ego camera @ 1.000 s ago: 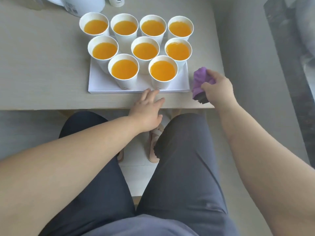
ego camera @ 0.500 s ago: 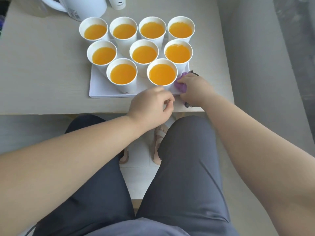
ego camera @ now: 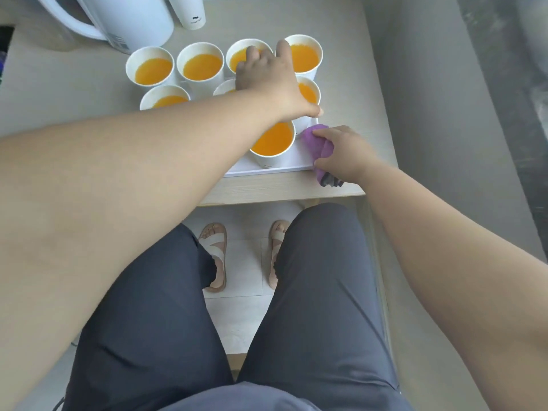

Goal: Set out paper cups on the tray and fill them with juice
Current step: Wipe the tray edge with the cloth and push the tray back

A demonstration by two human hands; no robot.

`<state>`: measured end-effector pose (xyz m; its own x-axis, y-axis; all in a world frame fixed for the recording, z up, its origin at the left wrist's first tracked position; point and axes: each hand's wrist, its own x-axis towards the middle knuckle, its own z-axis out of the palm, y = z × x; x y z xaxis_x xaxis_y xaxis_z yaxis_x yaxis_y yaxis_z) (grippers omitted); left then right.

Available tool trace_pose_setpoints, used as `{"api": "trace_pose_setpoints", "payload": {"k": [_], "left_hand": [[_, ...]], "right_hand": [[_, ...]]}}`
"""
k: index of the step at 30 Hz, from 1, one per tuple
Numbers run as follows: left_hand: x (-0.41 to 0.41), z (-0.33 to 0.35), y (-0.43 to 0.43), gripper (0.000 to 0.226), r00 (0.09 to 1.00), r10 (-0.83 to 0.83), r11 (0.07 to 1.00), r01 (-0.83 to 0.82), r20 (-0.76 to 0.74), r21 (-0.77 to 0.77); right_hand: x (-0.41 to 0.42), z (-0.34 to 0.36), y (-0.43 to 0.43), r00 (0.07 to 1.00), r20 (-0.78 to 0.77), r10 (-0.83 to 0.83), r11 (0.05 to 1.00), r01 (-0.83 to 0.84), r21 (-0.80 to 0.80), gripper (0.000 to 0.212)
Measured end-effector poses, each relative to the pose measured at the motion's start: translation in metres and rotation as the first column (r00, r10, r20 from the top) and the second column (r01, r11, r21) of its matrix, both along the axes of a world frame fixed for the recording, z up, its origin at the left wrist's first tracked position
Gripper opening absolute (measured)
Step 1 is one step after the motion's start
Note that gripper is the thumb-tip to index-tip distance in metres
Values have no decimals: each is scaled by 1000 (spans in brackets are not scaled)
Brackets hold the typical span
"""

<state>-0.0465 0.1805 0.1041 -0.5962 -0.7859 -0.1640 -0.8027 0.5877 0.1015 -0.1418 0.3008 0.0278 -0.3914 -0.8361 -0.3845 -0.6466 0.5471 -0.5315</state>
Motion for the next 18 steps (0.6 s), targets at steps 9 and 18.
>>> {"api": "trace_pose_setpoints", "payload": {"k": [9, 18], "left_hand": [[-19, -17, -6, 109, 993, -9, 999, 4, 119, 41], [-21, -23, -8, 93, 999, 14, 999, -15, 32, 42]], "right_hand": [[-8, -5, 3, 1000, 27, -15, 998, 17, -64, 62], [-17, 4, 9, 966, 172, -192, 968, 216, -130, 58]]}}
